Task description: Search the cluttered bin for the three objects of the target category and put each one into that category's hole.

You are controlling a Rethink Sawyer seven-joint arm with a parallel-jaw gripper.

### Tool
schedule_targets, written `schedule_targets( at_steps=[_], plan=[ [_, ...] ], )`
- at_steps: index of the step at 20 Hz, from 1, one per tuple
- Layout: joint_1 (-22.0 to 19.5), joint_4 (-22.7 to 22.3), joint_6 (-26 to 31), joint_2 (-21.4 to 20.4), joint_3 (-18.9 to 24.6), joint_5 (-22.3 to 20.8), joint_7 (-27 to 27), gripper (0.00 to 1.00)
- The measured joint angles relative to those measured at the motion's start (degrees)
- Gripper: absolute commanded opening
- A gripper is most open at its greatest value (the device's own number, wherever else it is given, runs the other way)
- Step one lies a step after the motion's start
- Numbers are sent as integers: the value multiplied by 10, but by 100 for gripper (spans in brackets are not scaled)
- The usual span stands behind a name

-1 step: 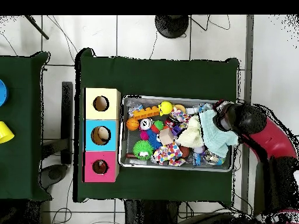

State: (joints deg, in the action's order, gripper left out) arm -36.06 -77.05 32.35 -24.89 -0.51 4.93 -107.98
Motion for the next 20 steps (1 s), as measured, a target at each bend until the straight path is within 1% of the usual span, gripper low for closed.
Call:
schedule_targets(
  at_steps=[7, 12, 20],
  plan=[
    [0, 23, -1, 32, 0, 0, 0, 100],
    [-2, 37, -2, 41, 1, 0, 0, 100],
    [-3, 41, -2, 46, 4, 0, 0, 100]
  ],
)
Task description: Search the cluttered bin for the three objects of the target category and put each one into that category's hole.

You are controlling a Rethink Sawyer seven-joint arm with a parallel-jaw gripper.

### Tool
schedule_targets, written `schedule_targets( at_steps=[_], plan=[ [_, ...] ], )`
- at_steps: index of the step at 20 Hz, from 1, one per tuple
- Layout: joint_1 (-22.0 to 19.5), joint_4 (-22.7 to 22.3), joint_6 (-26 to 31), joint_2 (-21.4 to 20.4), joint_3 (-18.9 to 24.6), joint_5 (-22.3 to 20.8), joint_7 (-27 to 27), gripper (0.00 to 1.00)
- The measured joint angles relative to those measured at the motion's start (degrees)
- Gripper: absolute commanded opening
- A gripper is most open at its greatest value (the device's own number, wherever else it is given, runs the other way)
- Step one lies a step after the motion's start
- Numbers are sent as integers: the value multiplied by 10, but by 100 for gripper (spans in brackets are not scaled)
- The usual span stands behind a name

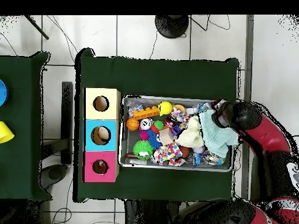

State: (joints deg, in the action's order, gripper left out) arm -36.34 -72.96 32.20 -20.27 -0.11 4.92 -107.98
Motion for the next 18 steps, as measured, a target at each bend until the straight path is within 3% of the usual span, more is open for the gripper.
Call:
schedule_targets(
  at_steps=[18],
  plan=[
    [-23, -5, 0, -16, 13, 0, 0, 100]
  ],
)
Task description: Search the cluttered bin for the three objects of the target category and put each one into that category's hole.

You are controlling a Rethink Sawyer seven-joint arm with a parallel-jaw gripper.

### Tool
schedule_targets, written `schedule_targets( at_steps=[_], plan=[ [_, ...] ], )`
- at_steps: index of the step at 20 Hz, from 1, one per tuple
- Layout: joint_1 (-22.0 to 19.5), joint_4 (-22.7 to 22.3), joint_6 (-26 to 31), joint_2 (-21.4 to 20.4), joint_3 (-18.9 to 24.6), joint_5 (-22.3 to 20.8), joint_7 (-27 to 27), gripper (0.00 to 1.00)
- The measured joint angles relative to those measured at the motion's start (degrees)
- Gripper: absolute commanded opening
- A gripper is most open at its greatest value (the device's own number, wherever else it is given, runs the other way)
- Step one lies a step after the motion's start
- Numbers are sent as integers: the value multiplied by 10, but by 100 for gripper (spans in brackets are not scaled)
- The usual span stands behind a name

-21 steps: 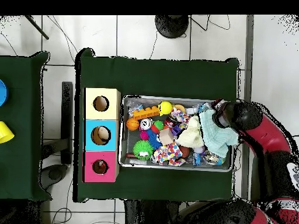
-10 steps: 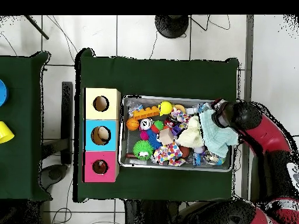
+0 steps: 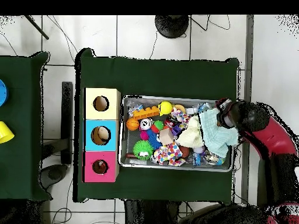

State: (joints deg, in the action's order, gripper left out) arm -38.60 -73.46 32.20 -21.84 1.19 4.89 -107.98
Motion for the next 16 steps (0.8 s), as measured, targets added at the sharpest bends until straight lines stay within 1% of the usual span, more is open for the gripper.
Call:
schedule_targets(
  at_steps=[7, 10, 16],
  plan=[
    [-29, -4, 0, -10, 9, -1, 0, 100],
    [-34, -4, 0, -10, 9, -4, 0, 100],
    [-30, -4, 0, -10, 9, -14, 0, 100]
  ],
)
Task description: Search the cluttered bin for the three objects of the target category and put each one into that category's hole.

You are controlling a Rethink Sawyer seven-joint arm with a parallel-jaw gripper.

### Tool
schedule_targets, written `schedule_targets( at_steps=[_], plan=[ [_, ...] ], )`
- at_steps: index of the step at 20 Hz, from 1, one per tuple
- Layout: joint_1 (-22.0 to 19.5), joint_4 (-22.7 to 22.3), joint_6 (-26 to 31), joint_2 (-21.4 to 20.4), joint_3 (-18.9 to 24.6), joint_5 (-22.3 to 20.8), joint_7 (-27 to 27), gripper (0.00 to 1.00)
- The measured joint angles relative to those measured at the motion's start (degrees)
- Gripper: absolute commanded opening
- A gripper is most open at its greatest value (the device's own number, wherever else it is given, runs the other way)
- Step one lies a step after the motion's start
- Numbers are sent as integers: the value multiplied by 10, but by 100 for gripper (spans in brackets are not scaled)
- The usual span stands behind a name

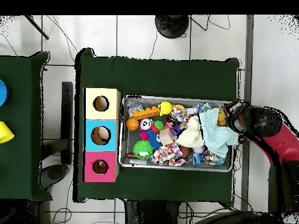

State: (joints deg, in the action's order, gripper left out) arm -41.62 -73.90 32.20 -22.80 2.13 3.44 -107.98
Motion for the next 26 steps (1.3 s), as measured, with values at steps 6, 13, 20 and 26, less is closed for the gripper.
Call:
schedule_targets(
  at_steps=[6, 13, 20, 26],
  plan=[
    [8, 0, 0, 0, 0, -5, 0, 100],
    [21, 0, 0, 0, 0, -11, 0, 100],
    [25, 0, -1, 0, 0, -12, 0, 100],
    [20, 1, -15, 14, 1, -14, 0, 100]
  ],
)
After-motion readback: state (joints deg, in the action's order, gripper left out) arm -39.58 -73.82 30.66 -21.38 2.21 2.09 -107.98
